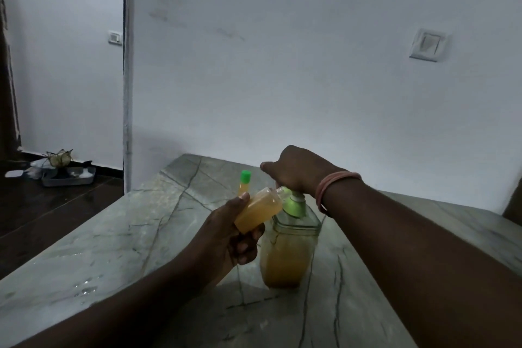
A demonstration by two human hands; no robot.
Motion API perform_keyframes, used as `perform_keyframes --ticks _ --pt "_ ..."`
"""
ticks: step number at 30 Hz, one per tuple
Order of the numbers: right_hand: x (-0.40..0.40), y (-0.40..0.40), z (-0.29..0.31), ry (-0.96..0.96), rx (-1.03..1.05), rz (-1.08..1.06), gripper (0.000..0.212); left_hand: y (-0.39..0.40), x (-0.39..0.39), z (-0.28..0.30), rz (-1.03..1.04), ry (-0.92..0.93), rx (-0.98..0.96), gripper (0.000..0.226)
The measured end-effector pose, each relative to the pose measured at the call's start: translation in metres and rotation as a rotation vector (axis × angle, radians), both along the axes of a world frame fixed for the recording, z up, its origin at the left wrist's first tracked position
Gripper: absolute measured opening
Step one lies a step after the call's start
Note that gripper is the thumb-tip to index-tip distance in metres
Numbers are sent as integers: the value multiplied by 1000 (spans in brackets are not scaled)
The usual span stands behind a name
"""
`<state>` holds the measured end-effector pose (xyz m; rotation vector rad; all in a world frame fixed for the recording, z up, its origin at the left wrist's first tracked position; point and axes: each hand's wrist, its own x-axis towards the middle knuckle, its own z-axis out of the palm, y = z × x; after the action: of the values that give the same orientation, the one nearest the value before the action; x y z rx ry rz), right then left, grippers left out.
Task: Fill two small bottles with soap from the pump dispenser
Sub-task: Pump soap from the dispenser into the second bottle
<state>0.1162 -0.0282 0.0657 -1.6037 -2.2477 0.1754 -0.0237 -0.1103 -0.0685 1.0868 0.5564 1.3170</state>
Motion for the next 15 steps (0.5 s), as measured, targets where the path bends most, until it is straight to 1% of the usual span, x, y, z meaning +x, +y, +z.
perform_keyframes --ticks 2,3,6,7,11,15 --pt "-2 2 4 -49 78 11 42 0 0 0 4 5 10 67" --pt "0 3 3 -34 88 20 44 0 -1 0 7 5 14 67" --pt "5 3 -7 152 4 24 50 1 0 1 1 10 15 68" --pt "6 2 -9 164 -11 23 50 0 1 1 3 4 14 68" --pt "4 -1 -6 96 -20 21 49 0 0 2 6 3 11 67" --pt "1 -2 4 -71 27 31 53 -4 0 3 12 14 4 69"
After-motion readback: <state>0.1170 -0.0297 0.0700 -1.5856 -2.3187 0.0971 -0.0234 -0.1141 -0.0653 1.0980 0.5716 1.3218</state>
